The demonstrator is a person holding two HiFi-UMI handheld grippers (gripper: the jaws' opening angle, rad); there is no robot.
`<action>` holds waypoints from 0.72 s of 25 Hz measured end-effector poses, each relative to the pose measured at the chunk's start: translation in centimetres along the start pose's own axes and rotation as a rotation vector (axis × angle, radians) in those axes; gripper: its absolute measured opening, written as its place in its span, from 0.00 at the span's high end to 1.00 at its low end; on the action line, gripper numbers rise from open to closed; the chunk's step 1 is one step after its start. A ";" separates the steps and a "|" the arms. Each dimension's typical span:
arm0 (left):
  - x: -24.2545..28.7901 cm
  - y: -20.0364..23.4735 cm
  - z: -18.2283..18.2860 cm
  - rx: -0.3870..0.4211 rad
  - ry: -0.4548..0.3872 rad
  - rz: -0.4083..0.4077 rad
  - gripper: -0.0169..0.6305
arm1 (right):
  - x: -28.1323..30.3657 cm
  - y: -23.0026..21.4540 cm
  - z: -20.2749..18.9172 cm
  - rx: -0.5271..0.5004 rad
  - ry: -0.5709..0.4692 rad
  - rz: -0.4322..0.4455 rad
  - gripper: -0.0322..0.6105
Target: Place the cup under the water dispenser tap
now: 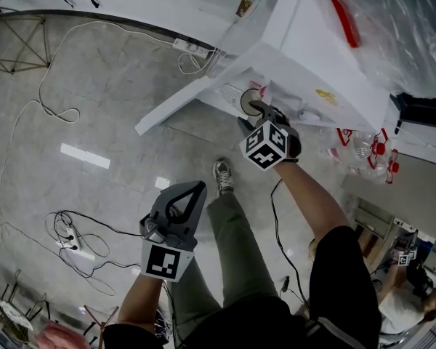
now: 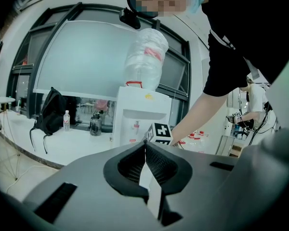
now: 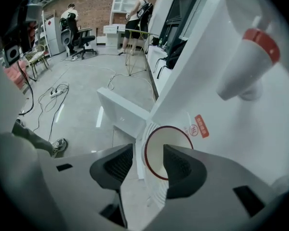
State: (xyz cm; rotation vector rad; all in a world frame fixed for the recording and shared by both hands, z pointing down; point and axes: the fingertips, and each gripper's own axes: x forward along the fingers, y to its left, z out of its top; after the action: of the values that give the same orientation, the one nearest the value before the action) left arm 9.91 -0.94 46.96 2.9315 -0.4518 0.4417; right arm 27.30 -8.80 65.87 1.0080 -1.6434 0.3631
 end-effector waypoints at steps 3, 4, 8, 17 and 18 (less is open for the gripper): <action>0.0 -0.1 -0.1 0.002 0.005 -0.005 0.94 | -0.9 0.1 -0.2 0.030 -0.030 -0.015 0.66; 0.0 -0.2 -0.1 0.004 0.005 -0.008 0.94 | -1.3 0.3 -0.3 0.043 -0.044 -0.022 0.66; 0.2 -0.6 0.4 0.021 0.005 -0.021 0.94 | -3.7 1.2 -0.3 0.122 -0.131 -0.067 0.66; -0.7 -1.9 3.0 0.085 -0.009 -0.063 0.94 | -11.8 3.5 0.6 0.452 -0.367 -0.151 0.86; -0.9 -2.1 3.4 0.093 -0.011 -0.067 0.94 | -12.7 3.9 0.7 0.483 -0.386 -0.150 0.86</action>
State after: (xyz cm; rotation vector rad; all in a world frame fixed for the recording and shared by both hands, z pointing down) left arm 10.62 0.70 43.29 3.0290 -0.3423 0.4494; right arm 24.06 -1.60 55.12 1.6357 -1.8490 0.5010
